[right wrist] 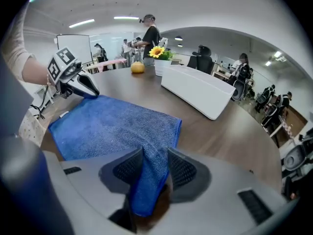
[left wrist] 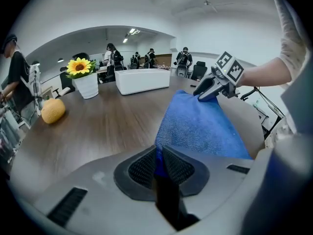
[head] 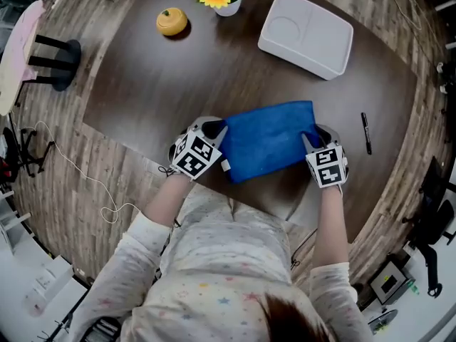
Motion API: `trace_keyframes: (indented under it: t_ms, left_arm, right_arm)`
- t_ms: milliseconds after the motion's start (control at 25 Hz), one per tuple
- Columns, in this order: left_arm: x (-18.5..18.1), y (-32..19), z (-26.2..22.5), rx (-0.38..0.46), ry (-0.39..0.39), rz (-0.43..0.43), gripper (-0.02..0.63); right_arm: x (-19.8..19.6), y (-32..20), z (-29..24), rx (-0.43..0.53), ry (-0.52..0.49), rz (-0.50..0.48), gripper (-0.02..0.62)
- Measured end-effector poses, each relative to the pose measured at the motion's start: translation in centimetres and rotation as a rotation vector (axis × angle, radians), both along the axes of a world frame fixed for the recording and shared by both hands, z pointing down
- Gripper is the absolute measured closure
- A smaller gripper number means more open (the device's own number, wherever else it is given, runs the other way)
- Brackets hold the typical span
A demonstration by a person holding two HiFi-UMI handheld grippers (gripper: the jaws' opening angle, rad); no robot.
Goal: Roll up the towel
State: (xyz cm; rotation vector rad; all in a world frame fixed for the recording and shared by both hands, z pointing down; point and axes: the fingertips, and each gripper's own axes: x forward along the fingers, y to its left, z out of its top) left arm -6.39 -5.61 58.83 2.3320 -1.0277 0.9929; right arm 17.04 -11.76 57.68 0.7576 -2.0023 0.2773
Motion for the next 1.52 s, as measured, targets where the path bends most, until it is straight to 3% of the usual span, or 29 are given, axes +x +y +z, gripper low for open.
trace_keyframes:
  t_ms: [280, 520, 1040, 1240, 1360, 1520]
  left_arm:
    - [1.9, 3.3, -0.2, -0.037, 0.024, -0.024, 0.569]
    - [2.6, 6.0, -0.4, -0.052, 0.058, -0.023, 0.572]
    - [8.0, 10.2, -0.7, -0.077, 0.102, 0.077, 0.572]
    - [7.5, 10.4, -1.3, -0.058, 0.127, 0.052, 0.569]
    - [6.3, 9.7, -2.8, 0.0, 0.142, 0.032, 0.531]
    - [4.0, 6.1, -4.3, 0.084, 0.133, -0.009, 0.526]
  right_arm:
    - [-2.0, -3.8, -0.1, 0.031, 0.003, -0.087, 0.443]
    - [-5.9, -5.8, 0.0, 0.058, 0.012, -0.163, 0.448]
    - [-12.6, -5.1, 0.0, 0.103, -0.018, -0.283, 0.46]
    - [-11.8, -4.5, -1.7, 0.112, -0.083, -0.231, 0.416]
    - [-10.1, -3.9, -2.9, 0.117, -0.125, -0.191, 0.416]
    - [-7.9, -3.3, -3.5, 0.097, -0.15, -0.133, 0.416]
